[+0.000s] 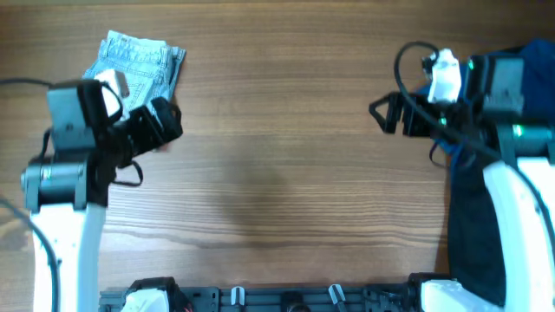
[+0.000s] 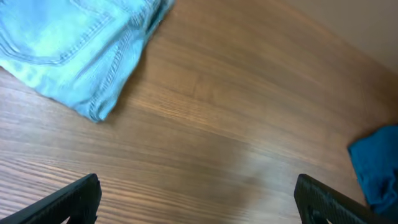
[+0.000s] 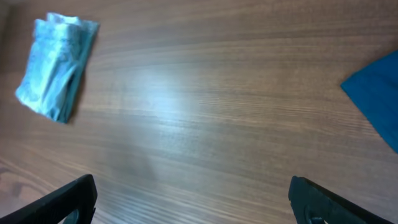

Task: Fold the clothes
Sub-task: 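Reach the right gripper to the dark shorts and grasp their waistband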

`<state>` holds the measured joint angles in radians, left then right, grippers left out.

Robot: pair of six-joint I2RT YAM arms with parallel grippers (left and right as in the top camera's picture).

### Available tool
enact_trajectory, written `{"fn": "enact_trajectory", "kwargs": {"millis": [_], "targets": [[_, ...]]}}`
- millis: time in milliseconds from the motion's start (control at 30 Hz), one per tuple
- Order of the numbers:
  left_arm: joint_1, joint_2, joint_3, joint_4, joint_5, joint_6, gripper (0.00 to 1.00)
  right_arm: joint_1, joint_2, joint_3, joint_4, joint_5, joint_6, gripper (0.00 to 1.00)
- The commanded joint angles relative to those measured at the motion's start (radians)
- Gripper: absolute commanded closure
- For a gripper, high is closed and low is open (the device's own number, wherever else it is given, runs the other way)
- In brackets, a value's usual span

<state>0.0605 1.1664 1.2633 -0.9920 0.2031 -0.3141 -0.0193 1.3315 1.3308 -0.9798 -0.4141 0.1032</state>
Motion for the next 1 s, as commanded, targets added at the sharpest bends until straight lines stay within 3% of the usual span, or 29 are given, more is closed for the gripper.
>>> {"fn": "enact_trajectory", "kwargs": {"millis": [0, 133, 200, 667, 733, 800, 833, 967], "targets": [[-0.005, 0.077, 0.021, -0.031, 0.087, -0.008, 0.00, -0.111, 0.135, 0.033, 0.024, 0.101, 0.142, 0.05], [-0.005, 0.109, 0.021, -0.083, 0.092, 0.023, 0.06, -0.416, 0.413, 0.033, 0.173, 0.278, 0.355, 0.26], [-0.005, 0.109, 0.021, -0.083, 0.092, 0.022, 0.05, -0.470, 0.481, 0.033, 0.258, 0.276, 0.388, 0.26], [-0.005, 0.109, 0.021, -0.082, 0.092, 0.021, 0.02, -0.484, 0.686, 0.032, 0.430, 0.311, 0.394, 0.29], [-0.005, 0.109, 0.021, -0.083, 0.093, 0.021, 0.02, -0.482, 0.692, 0.032, 0.420, 0.335, 0.394, 0.43], [-0.005, 0.109, 0.021, -0.084, 0.093, 0.021, 0.02, -0.482, 0.691, 0.032, 0.401, 0.378, 0.395, 0.73], [-0.005, 0.109, 0.021, -0.087, 0.093, 0.021, 0.02, -0.483, 0.686, 0.033, 0.397, 0.377, 0.396, 0.92], [-0.005, 0.109, 0.021, -0.087, 0.093, 0.021, 0.02, -0.482, 0.617, 0.046, 0.383, 0.366, 0.393, 0.96]]}}
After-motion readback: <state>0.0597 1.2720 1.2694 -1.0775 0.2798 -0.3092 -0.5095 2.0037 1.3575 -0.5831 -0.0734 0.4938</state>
